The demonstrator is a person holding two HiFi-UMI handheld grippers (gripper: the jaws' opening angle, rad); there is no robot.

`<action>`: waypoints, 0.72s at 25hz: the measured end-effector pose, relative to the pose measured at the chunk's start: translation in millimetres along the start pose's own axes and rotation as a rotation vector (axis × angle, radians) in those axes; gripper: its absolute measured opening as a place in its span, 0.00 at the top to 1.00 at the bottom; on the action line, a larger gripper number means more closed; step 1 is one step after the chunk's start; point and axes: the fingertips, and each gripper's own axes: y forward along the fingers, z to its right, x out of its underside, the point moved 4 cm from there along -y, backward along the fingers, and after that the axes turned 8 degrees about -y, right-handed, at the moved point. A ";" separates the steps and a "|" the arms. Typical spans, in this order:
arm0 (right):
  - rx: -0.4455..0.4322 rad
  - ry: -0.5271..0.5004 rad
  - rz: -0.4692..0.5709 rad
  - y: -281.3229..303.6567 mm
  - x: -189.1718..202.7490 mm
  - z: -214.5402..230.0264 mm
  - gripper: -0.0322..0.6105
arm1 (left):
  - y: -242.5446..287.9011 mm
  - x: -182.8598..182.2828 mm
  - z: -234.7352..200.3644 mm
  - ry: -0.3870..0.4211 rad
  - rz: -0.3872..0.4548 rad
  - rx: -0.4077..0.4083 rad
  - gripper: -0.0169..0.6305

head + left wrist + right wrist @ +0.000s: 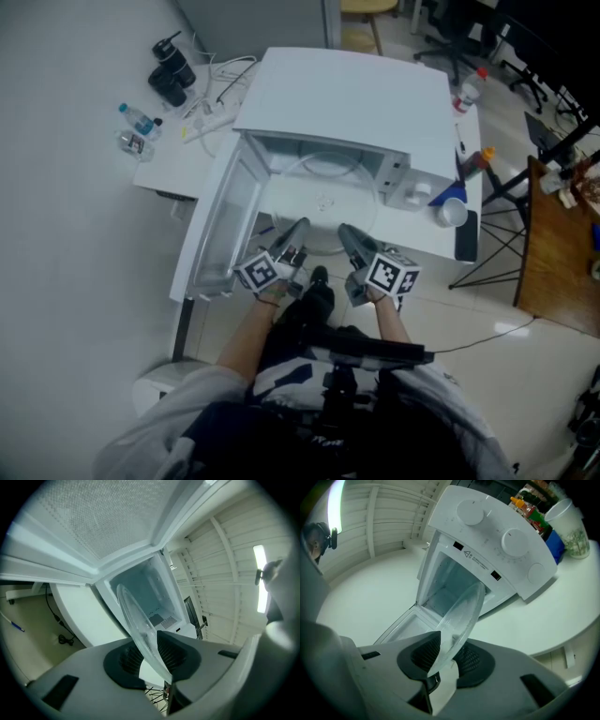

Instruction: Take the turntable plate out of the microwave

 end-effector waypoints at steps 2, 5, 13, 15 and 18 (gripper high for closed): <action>-0.002 -0.011 -0.003 -9.1 3.8 -5.4 0.80 | -9.0 5.9 5.1 0.015 0.004 -0.006 0.86; -0.012 -0.026 -0.005 -22.7 12.4 -13.5 0.80 | -24.2 16.3 12.1 0.022 0.015 -0.008 0.86; -0.042 -0.049 -0.011 -60.2 39.9 -41.3 0.80 | -69.3 46.4 30.3 0.036 0.047 0.013 0.86; -0.052 -0.059 -0.013 -67.9 46.4 -47.1 0.80 | -78.1 52.3 36.1 0.041 0.057 0.040 0.86; -0.071 -0.062 -0.012 -78.5 55.2 -53.8 0.80 | -89.1 60.2 42.9 0.050 0.068 0.061 0.86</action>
